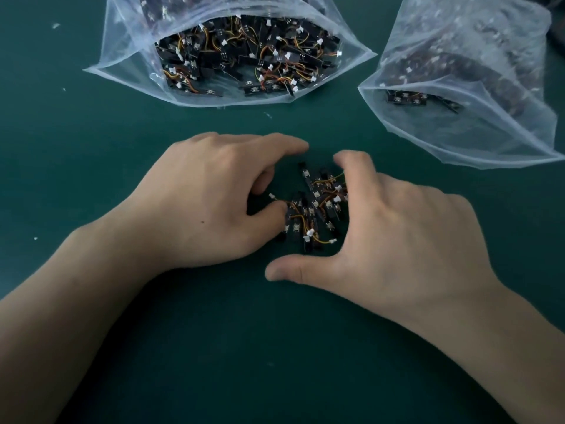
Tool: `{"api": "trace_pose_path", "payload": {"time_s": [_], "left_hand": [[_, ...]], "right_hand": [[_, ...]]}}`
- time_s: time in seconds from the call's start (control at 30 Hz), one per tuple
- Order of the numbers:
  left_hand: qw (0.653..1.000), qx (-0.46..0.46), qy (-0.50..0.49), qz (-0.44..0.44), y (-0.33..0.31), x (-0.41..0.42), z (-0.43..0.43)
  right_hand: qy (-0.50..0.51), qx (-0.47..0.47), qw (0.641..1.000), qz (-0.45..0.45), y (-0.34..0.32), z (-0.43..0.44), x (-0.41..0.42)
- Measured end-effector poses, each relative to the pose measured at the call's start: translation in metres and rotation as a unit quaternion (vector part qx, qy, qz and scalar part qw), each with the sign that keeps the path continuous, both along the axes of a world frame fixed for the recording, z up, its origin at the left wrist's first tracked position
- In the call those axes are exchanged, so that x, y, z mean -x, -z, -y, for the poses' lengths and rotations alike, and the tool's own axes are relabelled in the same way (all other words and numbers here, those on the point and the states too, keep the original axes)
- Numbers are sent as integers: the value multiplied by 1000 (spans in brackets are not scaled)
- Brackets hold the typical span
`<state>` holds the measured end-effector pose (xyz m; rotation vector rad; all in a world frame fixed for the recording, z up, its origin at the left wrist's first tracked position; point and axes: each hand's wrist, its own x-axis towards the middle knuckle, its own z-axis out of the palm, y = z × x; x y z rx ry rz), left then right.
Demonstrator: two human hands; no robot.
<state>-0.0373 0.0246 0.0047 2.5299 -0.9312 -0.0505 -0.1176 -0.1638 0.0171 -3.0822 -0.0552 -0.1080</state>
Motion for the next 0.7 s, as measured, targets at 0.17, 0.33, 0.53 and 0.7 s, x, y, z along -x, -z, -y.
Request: {"api": "trace_pose_path", "payload": {"time_s": [0.17,0.33,0.53,0.7], "left_hand": [[1000,-10,-1,21,-4,3,11],[998,34,34,-40,-2,3,9],[998,49,-11,-26,0,6,10],[997,43,-64,3,0,7,14]], "right_hand": [[14,-27,999,-25,-2,-2,-4],[15,-32,999,-27,-1,0,-6],[28,-27,999,-21,0,1,-8],[31,-24,999,-23,1,1,-9]]}}
